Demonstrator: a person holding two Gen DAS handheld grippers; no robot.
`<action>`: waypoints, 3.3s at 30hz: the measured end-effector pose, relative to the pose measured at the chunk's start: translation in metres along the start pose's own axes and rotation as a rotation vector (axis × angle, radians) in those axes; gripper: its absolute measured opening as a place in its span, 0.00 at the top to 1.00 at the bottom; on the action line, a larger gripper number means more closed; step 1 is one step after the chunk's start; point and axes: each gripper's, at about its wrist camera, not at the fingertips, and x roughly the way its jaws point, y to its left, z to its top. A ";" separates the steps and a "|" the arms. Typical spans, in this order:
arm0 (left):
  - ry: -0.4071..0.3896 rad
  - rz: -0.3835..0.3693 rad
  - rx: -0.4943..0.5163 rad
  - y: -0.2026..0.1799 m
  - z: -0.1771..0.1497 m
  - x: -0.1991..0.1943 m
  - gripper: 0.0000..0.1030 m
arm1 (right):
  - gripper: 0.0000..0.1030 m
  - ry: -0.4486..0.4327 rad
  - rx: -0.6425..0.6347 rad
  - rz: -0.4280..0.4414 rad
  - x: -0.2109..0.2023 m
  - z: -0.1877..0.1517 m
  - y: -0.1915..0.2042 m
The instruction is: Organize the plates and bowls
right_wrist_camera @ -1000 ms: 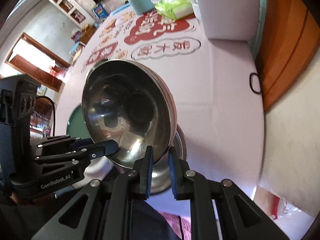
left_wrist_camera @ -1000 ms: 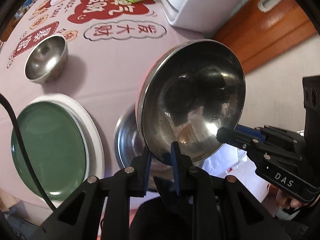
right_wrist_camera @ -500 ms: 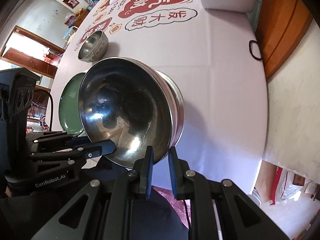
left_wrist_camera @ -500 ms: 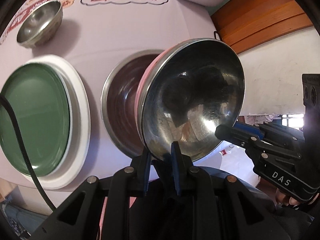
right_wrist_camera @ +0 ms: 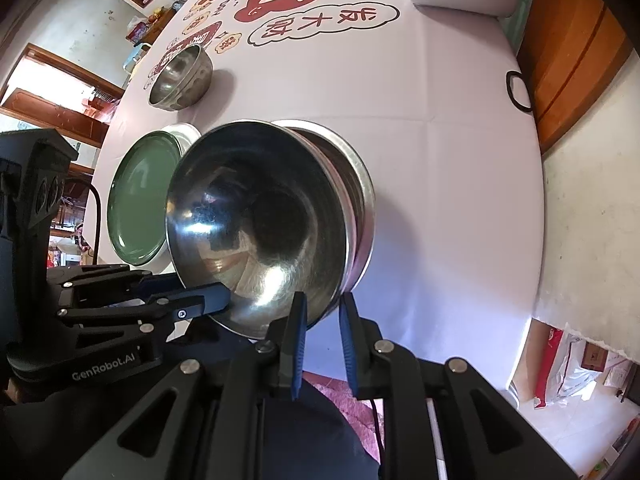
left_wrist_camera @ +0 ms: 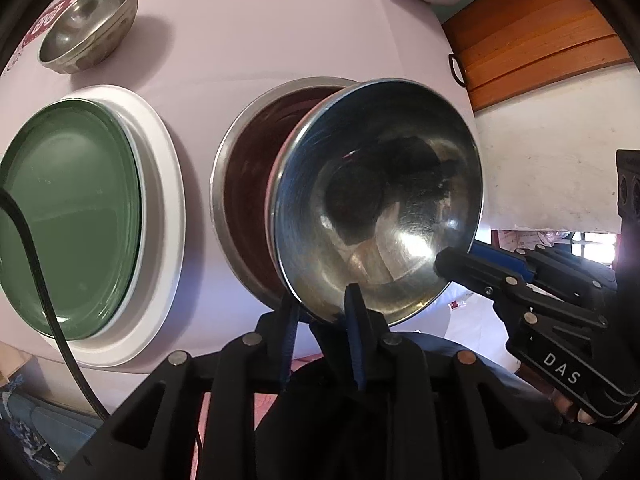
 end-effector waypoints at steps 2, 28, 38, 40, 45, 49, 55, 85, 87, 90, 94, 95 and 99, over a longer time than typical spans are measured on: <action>0.001 0.004 -0.003 -0.003 -0.001 -0.002 0.78 | 0.83 -0.004 0.002 0.003 0.000 0.002 0.000; -0.135 0.060 0.029 0.006 0.007 -0.058 0.52 | 0.83 -0.116 -0.009 0.006 -0.019 0.032 0.008; -0.375 0.031 -0.018 0.023 0.004 -0.098 0.51 | 0.83 -0.200 -0.125 0.009 -0.030 0.047 0.035; -0.434 0.035 -0.018 0.026 0.004 -0.107 0.51 | 0.83 -0.231 -0.142 0.006 -0.034 0.049 0.040; -0.568 0.055 -0.015 0.036 0.001 -0.129 0.51 | 0.83 -0.314 -0.169 0.004 -0.044 0.052 0.056; -0.643 0.080 -0.021 0.049 -0.005 -0.142 0.51 | 0.83 -0.373 -0.204 0.005 -0.049 0.053 0.074; -0.697 0.100 -0.028 0.078 -0.011 -0.155 0.51 | 0.80 -0.413 -0.247 0.011 -0.046 0.052 0.106; -0.640 0.150 0.128 0.233 0.025 -0.194 0.25 | 0.39 -0.600 0.050 -0.041 -0.003 0.082 0.210; -0.630 0.152 0.147 0.239 0.029 -0.194 0.24 | 0.36 -0.601 0.086 -0.043 0.002 0.085 0.212; -0.605 0.155 0.179 0.248 0.040 -0.194 0.24 | 0.32 -0.608 0.147 -0.037 0.009 0.087 0.213; -0.574 0.150 0.224 0.256 0.055 -0.193 0.23 | 0.32 -0.604 0.229 -0.025 0.018 0.092 0.211; -0.566 0.148 0.236 0.257 0.059 -0.193 0.23 | 0.32 -0.604 0.246 -0.022 0.020 0.093 0.210; -0.540 0.140 0.284 0.259 0.076 -0.188 0.23 | 0.32 -0.596 0.328 -0.009 0.030 0.096 0.205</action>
